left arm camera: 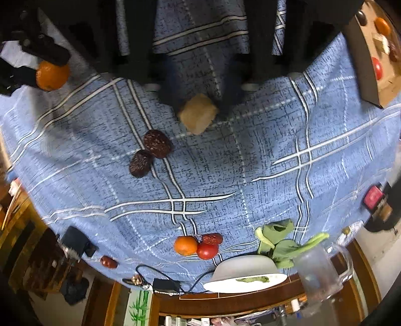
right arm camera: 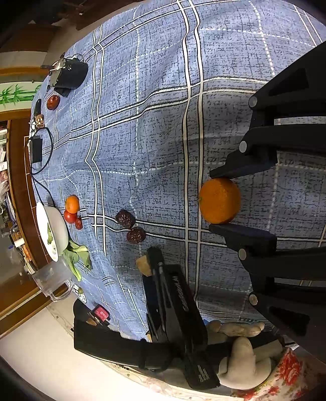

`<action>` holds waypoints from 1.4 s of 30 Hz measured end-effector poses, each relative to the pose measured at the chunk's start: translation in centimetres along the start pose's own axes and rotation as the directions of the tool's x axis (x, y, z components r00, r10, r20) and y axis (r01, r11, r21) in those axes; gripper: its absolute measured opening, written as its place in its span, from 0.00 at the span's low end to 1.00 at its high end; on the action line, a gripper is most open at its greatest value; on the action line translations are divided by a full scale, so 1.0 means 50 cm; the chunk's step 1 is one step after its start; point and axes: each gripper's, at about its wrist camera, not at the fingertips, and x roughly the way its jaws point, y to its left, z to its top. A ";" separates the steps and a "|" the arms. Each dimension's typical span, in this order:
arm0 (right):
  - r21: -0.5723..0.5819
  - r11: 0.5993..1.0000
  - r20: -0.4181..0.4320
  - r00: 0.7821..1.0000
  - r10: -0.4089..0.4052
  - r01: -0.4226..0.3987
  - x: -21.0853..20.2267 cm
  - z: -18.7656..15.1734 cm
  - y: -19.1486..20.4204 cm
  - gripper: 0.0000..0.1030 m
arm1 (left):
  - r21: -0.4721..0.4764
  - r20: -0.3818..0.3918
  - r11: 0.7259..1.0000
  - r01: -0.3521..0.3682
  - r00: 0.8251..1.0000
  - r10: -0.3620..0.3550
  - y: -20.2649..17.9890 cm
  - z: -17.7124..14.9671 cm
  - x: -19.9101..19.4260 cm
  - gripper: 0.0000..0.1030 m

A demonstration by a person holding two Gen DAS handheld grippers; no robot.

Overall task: Organize fruits
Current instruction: 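Carry the cake piece and orange into the tray and open both tools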

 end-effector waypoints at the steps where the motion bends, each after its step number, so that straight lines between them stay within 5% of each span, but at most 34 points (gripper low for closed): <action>1: -0.002 1.000 0.001 1.000 0.002 -0.002 -0.002 0.000 0.001 0.37 | -0.027 -0.004 0.999 0.025 1.000 -0.025 0.008 -0.001 -0.004 0.23; 12: -0.123 0.987 0.005 0.995 0.102 -0.100 -0.014 0.013 0.127 0.37 | -0.262 0.109 0.963 0.059 0.994 -0.031 0.120 -0.139 -0.195 0.23; 18: -0.260 0.941 -0.027 0.976 0.216 -0.216 -0.009 0.012 0.292 0.37 | -0.444 0.132 0.896 -0.002 0.989 0.068 0.268 -0.284 -0.326 0.23; 25: -0.418 0.855 -0.120 0.951 0.284 -0.308 0.017 -0.035 0.485 0.38 | -0.571 0.007 0.804 -0.165 0.979 0.205 0.398 -0.443 -0.368 0.23; 31: -0.520 0.794 -0.177 0.949 0.262 -0.316 0.060 -0.074 0.598 0.38 | -0.568 -0.043 0.796 -0.208 0.974 0.223 0.434 -0.496 -0.358 0.23; 42: -0.547 0.808 -0.193 0.972 0.132 -0.218 0.153 -0.098 0.641 0.38 | -0.553 -0.069 0.814 -0.177 0.983 0.167 0.463 -0.497 -0.318 0.23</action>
